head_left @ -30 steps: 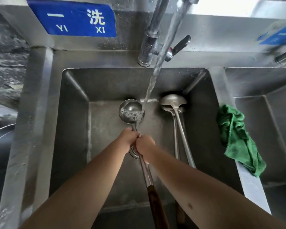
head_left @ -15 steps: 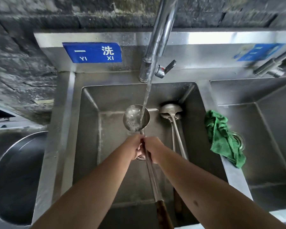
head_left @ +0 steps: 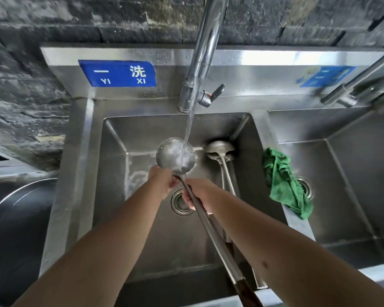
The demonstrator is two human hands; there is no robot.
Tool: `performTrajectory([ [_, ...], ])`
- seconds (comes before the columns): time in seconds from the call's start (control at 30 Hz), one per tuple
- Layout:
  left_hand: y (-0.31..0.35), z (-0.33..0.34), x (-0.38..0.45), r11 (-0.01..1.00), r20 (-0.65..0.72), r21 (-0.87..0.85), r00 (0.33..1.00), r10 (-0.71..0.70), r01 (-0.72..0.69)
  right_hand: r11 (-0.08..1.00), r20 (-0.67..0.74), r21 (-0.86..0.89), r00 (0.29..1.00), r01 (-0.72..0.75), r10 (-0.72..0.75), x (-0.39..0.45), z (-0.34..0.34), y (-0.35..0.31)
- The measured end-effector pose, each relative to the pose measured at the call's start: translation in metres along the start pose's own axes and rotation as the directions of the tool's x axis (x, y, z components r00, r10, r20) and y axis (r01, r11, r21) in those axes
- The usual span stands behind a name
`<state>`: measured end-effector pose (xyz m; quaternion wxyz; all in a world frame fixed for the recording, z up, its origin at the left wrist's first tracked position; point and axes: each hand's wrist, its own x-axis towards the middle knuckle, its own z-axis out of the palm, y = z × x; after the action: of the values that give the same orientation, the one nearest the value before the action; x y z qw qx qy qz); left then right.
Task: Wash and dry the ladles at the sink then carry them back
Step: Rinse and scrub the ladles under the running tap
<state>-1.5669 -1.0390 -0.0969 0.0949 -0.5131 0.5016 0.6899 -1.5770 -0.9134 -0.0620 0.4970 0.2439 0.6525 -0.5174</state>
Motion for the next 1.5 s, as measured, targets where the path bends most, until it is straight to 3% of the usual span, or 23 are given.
performTrajectory([
  [0.17, -0.010, 0.015, 0.009, 0.954, 0.020, 0.249, 0.986, 0.168, -0.168, 0.990, 0.059, 0.110, 0.995, -0.083, 0.077, 0.016, -0.001, -0.021],
  [0.27, -0.018, 0.012, 0.039, 0.933, -0.016, 0.315, 0.982, 0.186, -0.172, 0.993, 0.084, 0.088, 0.993, -0.085, 0.078, 0.020, 0.002, -0.025],
  [0.33, -0.001, 0.013, 0.012, 0.919, -0.073, 0.345, 0.971, 0.229, -0.190, 0.994, 0.108, 0.094, 0.993, -0.064, 0.054, 0.019, 0.004, -0.028],
  [0.5, 0.019, 0.015, -0.023, 0.760, -0.206, 0.577, 0.847, 0.490, -0.299, 0.989, 0.143, 0.143, 0.990, -0.037, 0.017, 0.011, 0.002, -0.038],
  [0.63, 0.019, 0.015, -0.017, 0.794, -0.173, 0.520, 0.872, 0.457, -0.313, 0.990, 0.115, 0.141, 0.993, -0.006, -0.011, 0.012, -0.001, -0.045],
  [0.77, 0.020, 0.017, -0.009, 0.776, 0.046, 0.529, 0.925, 0.378, -0.344, 0.994, 0.060, 0.106, 0.998, -0.025, 0.018, 0.017, -0.009, -0.040],
  [0.87, 0.023, 0.021, -0.018, 0.688, 0.095, 0.551, 0.855, 0.510, -0.472, 1.000, 0.005, 0.023, 1.000, -0.002, 0.001, 0.016, -0.013, -0.034],
  [0.93, 0.029, 0.022, -0.022, 0.575, 0.058, 0.629, 0.768, 0.637, -0.524, 0.996, 0.041, 0.092, 0.999, 0.001, -0.005, 0.016, -0.013, -0.034],
  [1.0, 0.036, 0.017, -0.024, 0.514, 0.029, 0.688, 0.728, 0.685, -0.512, 0.990, 0.060, 0.140, 0.998, -0.001, -0.007, 0.015, -0.010, -0.042],
  [1.1, 0.042, 0.010, -0.024, 0.651, -0.079, 0.644, 0.812, 0.579, -0.402, 0.993, 0.093, 0.116, 0.996, 0.009, -0.020, 0.014, -0.008, -0.055],
  [1.2, 0.044, 0.010, -0.027, 0.732, 0.011, 0.550, 0.879, 0.476, -0.403, 0.987, 0.121, 0.159, 0.993, -0.011, -0.008, 0.011, -0.010, -0.058],
  [1.3, 0.044, 0.010, -0.024, 0.605, 0.133, 0.560, 0.782, 0.609, -0.566, 0.987, 0.089, 0.146, 0.994, -0.072, 0.059, 0.012, -0.011, -0.049],
  [1.37, 0.045, 0.011, -0.018, 0.497, 0.163, 0.640, 0.736, 0.657, -0.586, 0.988, 0.055, 0.130, 0.995, -0.087, 0.080, 0.010, -0.012, -0.047],
  [1.43, 0.045, 0.014, -0.012, 0.440, 0.151, 0.719, 0.739, 0.656, -0.538, 0.990, 0.016, 0.117, 0.997, -0.073, 0.072, 0.010, -0.016, -0.051],
  [1.5, 0.042, 0.015, -0.008, 0.478, 0.106, 0.734, 0.776, 0.622, -0.483, 0.990, 0.043, 0.120, 0.997, -0.073, 0.068, 0.007, -0.024, -0.056],
])
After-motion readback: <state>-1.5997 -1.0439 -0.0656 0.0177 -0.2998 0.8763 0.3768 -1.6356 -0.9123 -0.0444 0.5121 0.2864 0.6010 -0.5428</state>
